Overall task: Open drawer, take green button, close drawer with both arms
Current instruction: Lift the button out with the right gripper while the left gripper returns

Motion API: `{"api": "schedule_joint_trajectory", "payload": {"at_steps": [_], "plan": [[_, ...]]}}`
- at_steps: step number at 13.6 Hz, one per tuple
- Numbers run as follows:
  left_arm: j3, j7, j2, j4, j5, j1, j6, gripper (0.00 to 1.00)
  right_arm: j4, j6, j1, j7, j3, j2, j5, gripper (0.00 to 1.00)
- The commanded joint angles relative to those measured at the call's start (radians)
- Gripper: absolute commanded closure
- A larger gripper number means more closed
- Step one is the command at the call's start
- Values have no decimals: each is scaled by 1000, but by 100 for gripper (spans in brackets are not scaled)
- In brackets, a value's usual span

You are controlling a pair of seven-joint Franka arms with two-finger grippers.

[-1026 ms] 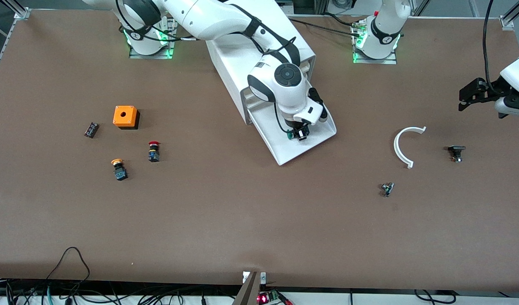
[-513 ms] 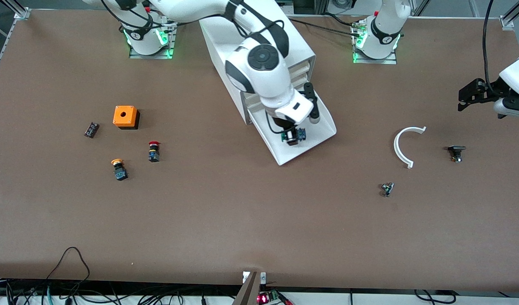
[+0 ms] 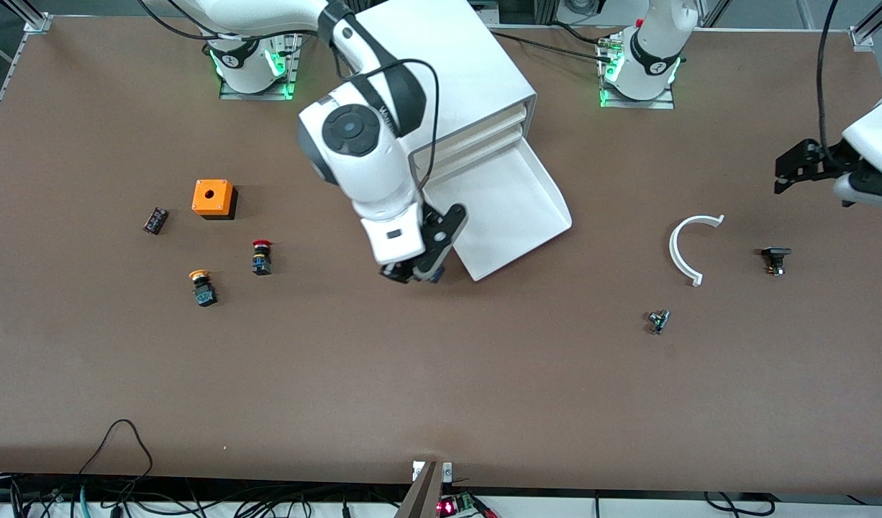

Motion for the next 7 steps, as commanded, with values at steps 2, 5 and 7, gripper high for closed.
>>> {"api": "schedule_joint_trajectory", "payload": {"at_steps": [2, 5, 7], "plan": [[-81, -302, 105, 6, 10, -36, 50, 0, -181, -26, 0, 224, -82, -119, -7, 75], [-87, -483, 189, -63, 2, -111, 200, 0, -302, -88, -69, 386, -85, -193, -12, 75], [-86, -589, 278, -101, -19, -170, 330, 0, -398, -104, -106, 501, -85, -228, -16, 75]]}}
